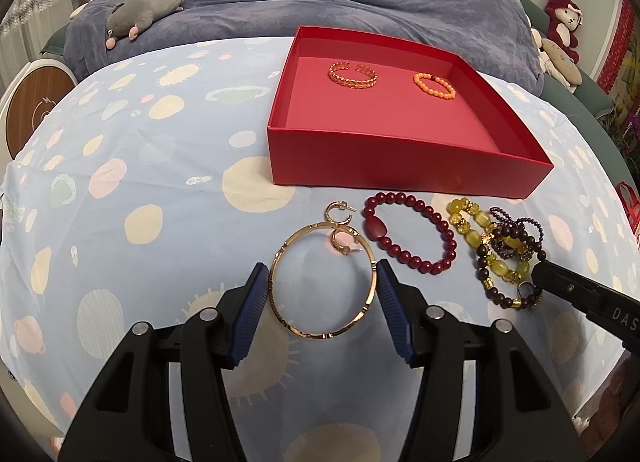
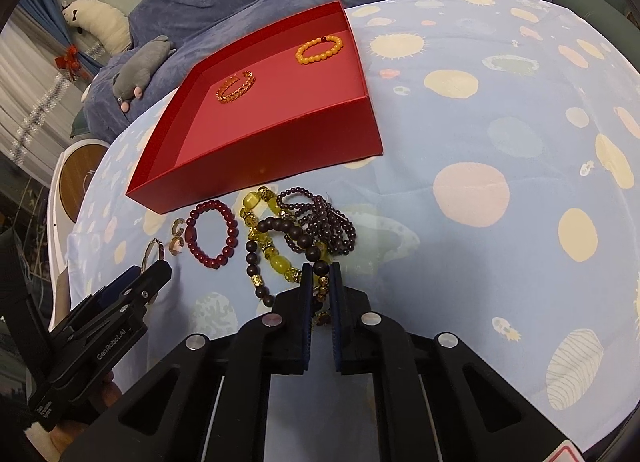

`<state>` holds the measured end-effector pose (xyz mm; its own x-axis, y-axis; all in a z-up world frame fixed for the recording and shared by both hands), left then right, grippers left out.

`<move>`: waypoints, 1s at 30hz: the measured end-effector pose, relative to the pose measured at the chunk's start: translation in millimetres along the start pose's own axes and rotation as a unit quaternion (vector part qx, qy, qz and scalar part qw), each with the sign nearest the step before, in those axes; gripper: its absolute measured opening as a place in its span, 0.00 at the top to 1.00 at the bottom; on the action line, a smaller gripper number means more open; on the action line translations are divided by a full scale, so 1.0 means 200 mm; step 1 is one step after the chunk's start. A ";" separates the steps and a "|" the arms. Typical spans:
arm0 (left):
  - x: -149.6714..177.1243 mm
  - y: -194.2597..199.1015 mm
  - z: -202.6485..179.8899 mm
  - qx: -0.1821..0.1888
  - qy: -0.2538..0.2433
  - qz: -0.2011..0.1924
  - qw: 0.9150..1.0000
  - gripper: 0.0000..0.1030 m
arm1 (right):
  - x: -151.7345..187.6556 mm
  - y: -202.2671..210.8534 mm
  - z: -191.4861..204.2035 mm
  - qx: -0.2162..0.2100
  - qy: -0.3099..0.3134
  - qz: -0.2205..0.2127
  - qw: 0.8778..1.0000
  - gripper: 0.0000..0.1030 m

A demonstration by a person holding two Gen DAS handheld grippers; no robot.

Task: Organize jewelry
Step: 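Grasp the plain gold bangle with the left gripper while the right grasps the black bead bracelet, then carry the gold bangle and black bead bracelet into the red box with both grippers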

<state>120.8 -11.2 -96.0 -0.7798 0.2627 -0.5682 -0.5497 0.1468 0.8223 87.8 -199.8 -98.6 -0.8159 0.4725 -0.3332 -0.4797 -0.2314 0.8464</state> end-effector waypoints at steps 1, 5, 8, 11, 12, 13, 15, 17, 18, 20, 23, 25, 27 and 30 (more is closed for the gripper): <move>0.00 0.00 0.00 0.000 0.000 0.000 1.000 0.49 | 0.00 0.01 0.00 -0.003 0.000 0.000 1.000 0.93; 0.00 0.03 -0.01 0.001 -0.002 -0.005 1.000 0.49 | 0.01 0.07 0.02 -0.009 0.005 -0.009 1.000 0.93; -0.01 0.05 -0.01 0.003 -0.002 -0.008 1.000 0.49 | 0.00 0.13 0.05 -0.018 0.008 -0.015 1.000 0.93; -0.03 0.09 -0.01 0.008 0.002 -0.013 1.000 0.49 | -0.02 0.19 0.10 -0.026 0.020 -0.023 0.999 0.93; -0.04 0.11 -0.01 0.010 0.002 -0.015 1.000 0.49 | -0.03 0.21 0.11 -0.029 0.023 -0.025 0.999 0.93; -0.05 0.13 -0.01 0.011 0.002 -0.018 1.000 0.49 | -0.03 0.22 0.13 -0.032 0.025 -0.028 0.999 0.93; -0.07 0.17 -0.01 0.015 0.002 -0.024 1.000 0.49 | -0.06 0.26 0.16 -0.036 0.031 -0.035 0.998 0.93; -0.10 0.21 -0.01 0.019 0.000 -0.031 0.999 0.49 | -0.08 0.30 0.19 -0.044 0.035 -0.040 0.998 0.93; -0.12 0.23 -0.01 0.021 -0.002 -0.035 0.999 0.49 | -0.10 0.31 0.21 -0.045 0.038 -0.043 0.997 0.93; -0.17 0.26 -0.02 0.024 -0.008 -0.042 0.999 0.49 | -0.13 0.34 0.25 -0.052 0.046 -0.050 0.996 0.93; -0.27 0.30 -0.03 0.025 -0.020 -0.056 0.998 0.49 | -0.21 0.36 0.32 -0.064 0.056 -0.057 0.995 0.93; -0.36 0.31 -0.04 0.035 -0.021 -0.063 0.997 0.49 | -0.29 0.36 0.38 -0.073 0.063 -0.063 0.993 0.93; -0.47 0.31 -0.04 0.043 -0.022 -0.072 0.996 0.49 | -0.38 0.35 0.44 -0.085 0.069 -0.066 0.992 0.93; -0.64 0.27 -0.04 0.048 -0.032 -0.090 0.994 0.49 | -0.53 0.33 0.53 -0.098 0.083 -0.077 0.989 0.93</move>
<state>188.0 -43.9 21.1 -0.6491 0.2844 -0.7056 -0.6447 0.2868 0.7086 176.6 -174.9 35.3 -0.7622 0.3726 -0.5294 -0.6426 -0.3357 0.6888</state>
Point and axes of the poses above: each gripper's, at about its wrist camera, not at the fingertips, and y roughly against the way its jaws point, z to its left, x to its underside, the point moved 9 cm from there along -y, roughly the way its jaws point, and after that the axes turned 11 degrees about -y, right-handed, at the moved point
